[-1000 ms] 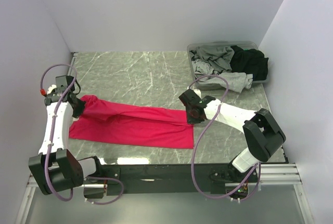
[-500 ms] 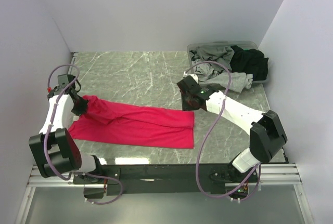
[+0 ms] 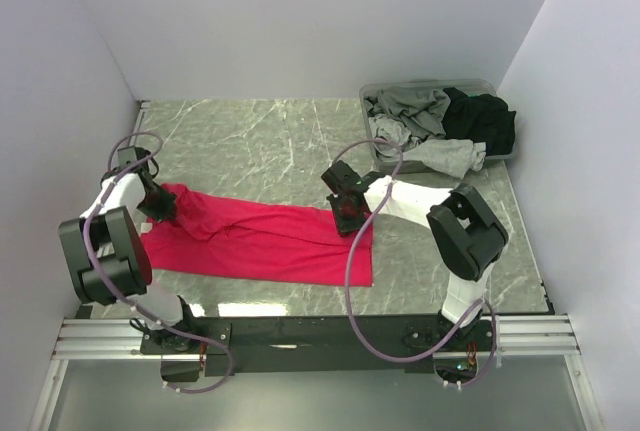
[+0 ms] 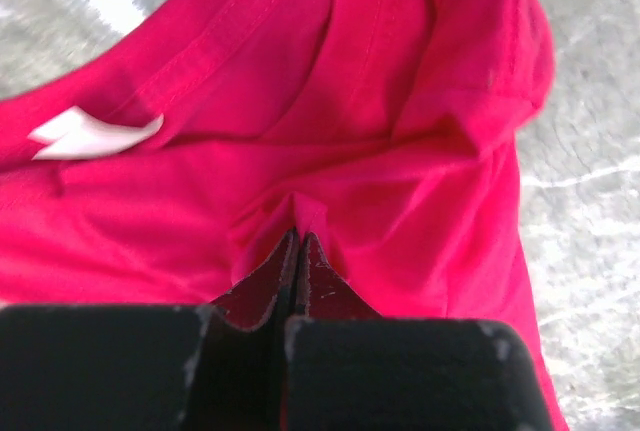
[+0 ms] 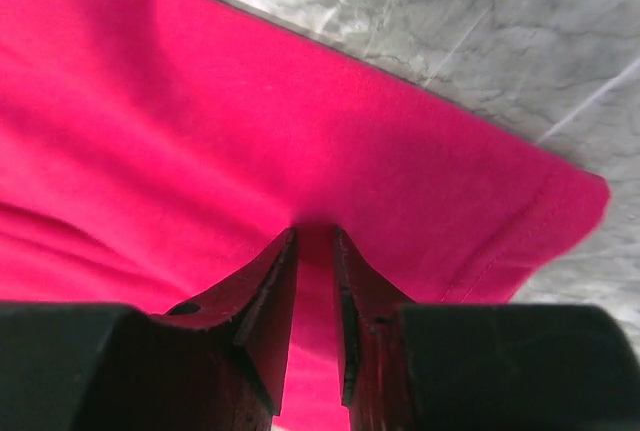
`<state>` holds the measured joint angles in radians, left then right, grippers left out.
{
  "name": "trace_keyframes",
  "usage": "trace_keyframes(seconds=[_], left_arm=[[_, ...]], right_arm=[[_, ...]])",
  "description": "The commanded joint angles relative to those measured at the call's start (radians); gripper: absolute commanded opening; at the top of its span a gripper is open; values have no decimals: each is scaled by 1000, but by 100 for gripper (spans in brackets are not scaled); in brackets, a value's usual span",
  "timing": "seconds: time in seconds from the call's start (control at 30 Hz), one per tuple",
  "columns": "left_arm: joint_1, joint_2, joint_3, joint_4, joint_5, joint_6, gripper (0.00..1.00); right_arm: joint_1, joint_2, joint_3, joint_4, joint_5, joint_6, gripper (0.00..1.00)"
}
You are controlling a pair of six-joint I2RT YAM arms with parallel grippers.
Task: Fold and stack the t-shirts
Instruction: Fold the tshirt
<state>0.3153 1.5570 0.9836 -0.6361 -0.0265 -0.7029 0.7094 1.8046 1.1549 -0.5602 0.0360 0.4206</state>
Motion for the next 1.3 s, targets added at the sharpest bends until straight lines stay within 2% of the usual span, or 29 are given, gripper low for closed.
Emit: trace_keyframes(seconds=[0.0, 0.1, 0.53, 0.8, 0.93, 1.07, 1.27], left_arm=[[-1, 31, -3, 82, 40, 31, 1], [-16, 75, 6, 98, 51, 31, 1], [-211, 207, 170, 87, 82, -10, 1], [-222, 173, 211, 32, 92, -4, 0], [-220, 155, 193, 7, 97, 3, 1], [-220, 123, 165, 3, 102, 6, 1], [-219, 100, 132, 21, 114, 14, 1]], right_arm=[[2, 13, -1, 13, 1, -6, 28], [-7, 28, -15, 8, 25, 6, 28], [-152, 9, -96, -27, 151, 76, 27], [-226, -24, -55, -92, 209, 50, 27], [-202, -40, 57, -130, 228, -6, 28], [-115, -42, 196, -170, 223, -57, 28], [30, 40, 416, -117, 81, -92, 28]])
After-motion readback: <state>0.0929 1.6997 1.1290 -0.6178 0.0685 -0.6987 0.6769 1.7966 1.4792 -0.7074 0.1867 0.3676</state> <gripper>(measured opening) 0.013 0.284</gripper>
